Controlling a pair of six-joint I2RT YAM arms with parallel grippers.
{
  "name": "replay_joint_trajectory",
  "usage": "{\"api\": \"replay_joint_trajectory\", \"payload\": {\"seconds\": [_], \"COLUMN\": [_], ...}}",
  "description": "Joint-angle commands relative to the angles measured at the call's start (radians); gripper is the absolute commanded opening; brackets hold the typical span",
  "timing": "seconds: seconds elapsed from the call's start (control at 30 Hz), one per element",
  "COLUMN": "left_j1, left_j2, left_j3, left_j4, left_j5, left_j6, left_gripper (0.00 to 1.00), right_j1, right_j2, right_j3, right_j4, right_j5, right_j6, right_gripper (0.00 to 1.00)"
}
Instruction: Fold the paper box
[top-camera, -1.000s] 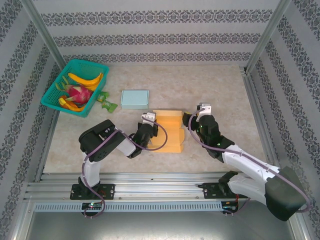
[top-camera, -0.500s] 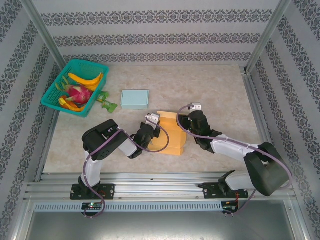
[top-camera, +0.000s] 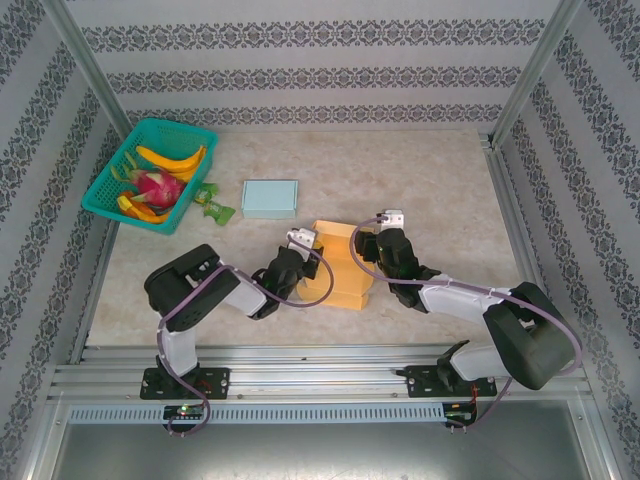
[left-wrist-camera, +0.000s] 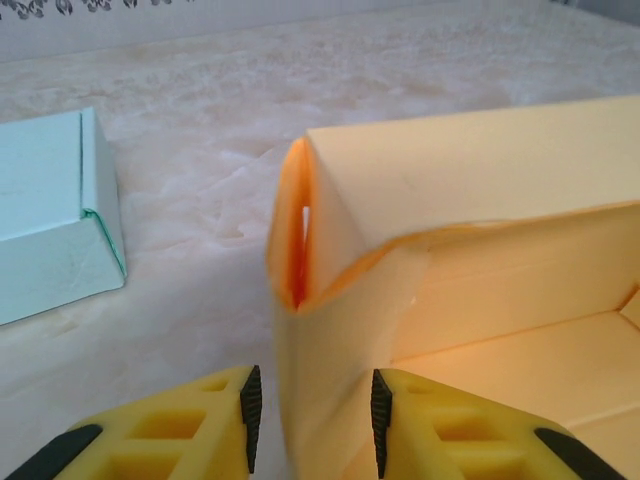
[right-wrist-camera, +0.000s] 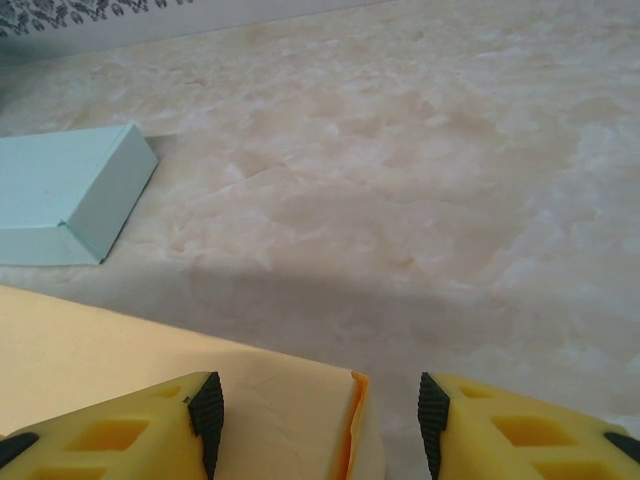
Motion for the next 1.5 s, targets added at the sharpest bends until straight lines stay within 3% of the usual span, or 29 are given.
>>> {"api": "replay_joint_trajectory", "payload": {"seconds": [0.0, 0.3, 0.53, 0.83, 1.17, 1.47], "left_j1": [-0.034, -0.046, 0.039, 0.053, 0.046, 0.014], "left_j2": [-0.064, -0.08, -0.068, -0.038, 0.018, 0.105], "left_j3": [-0.052, -0.045, -0.016, 0.066, 0.158, 0.262], "left_j4": [-0.034, -0.091, -0.078, -0.112, -0.145, -0.188], "left_j5": [-0.004, -0.083, 0.098, 0.153, 0.196, 0.018], "left_j6": [-0.032, 0.06, 0.123, 0.196, 0.17, 0.125], "left_gripper": [0.37, 0.36, 0.32, 0.25, 0.14, 0.15], "right_j1": [0.011, 0.013, 0.007, 0.007, 0.019, 0.027], "right_j2": [0.011, -0.003, -0.001, 0.023, 0.024, 0.058], "right_j3": [-0.022, -0.019, -0.014, -0.01, -0.008, -0.011], "right_j4": [-0.035, -0.039, -0.042, -0.027, -0.011, 0.03], "right_j5": [0.047, 0.033, -0.001, -0.022, -0.048, -0.057], "right_j6": [-0.008, -0.024, -0.049, -0.042, -0.031, -0.023], "right_gripper": [0.55, 0.55, 0.55, 0.55, 0.55, 0.55]}}
